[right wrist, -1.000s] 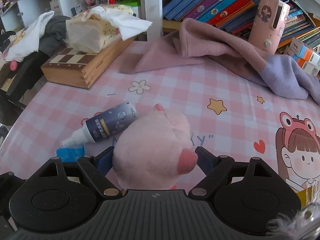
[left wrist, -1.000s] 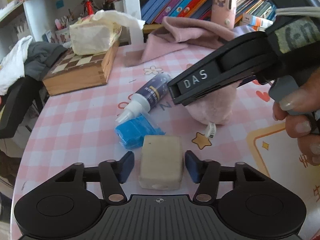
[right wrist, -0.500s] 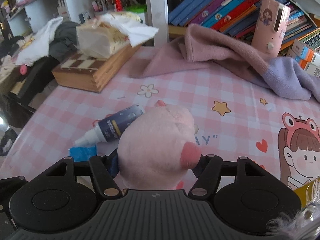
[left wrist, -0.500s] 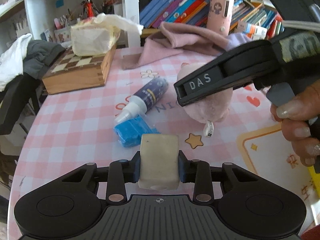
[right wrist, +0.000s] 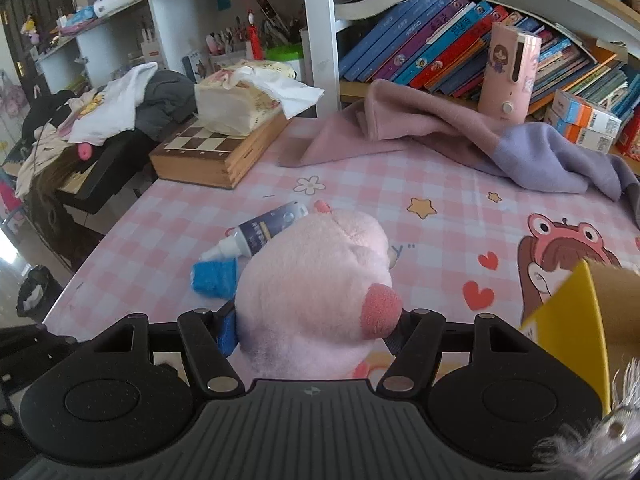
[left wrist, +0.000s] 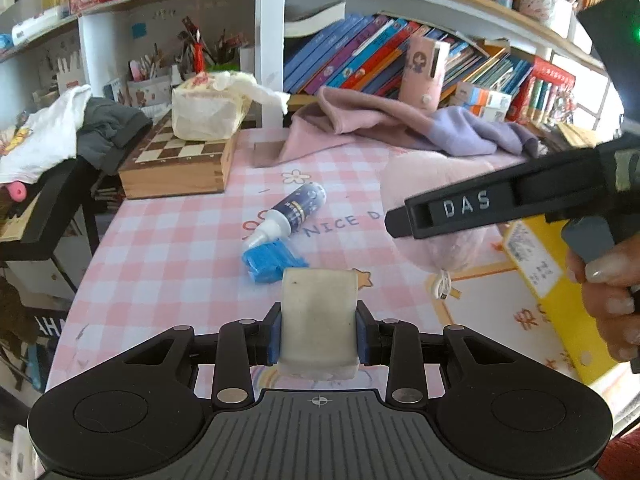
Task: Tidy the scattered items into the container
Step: 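Lift the plush pig and sponge and carry both toward the yellow box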
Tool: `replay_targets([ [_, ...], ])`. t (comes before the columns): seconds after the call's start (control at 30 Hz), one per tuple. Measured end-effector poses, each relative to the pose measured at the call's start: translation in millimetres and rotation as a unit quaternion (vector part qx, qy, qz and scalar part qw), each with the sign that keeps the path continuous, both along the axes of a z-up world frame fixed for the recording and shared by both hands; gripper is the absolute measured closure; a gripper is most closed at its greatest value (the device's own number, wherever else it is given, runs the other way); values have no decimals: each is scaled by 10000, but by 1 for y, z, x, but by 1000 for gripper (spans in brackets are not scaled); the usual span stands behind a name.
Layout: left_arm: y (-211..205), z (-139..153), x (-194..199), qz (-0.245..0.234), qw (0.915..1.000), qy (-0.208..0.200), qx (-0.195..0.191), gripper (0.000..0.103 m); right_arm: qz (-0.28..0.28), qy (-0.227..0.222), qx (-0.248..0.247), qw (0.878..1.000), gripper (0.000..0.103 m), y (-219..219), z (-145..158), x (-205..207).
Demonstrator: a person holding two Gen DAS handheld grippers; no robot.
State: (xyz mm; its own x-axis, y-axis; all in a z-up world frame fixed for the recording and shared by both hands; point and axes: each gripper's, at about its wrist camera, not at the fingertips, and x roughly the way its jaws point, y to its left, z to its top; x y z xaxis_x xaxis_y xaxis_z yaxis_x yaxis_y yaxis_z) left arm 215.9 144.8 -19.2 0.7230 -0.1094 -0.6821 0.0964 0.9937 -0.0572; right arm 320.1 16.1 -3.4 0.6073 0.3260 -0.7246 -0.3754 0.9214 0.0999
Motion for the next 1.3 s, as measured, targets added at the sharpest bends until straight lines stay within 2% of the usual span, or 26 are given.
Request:
replay_targets([
  [0.17,-2,14,-29,5,9998,-159,-85,70,53,-35,100,9999,39,-10,11,-35],
  [0.37,3,24,-64,77,9984,-85,-548,72,202,-39,319,9993,39,-25,24,-81],
  [0.53,6,33,-93,113,9974,-189,-686,73,395,-72,177,9990,39,-34,28,-124],
  [0.8,6,43,-144,120,9953,-338,-903,73,389,-73,172,9991,39,-40,30,-183],
  [1.0,5,45,-188,219,9932,-394,-1070,73,473,-35,238,9986,39,-42,31,-227],
  [1.3,2,38,-237,301,9907,-161,-1315,74,471,206,249,9984,39,-47,24,-283],
])
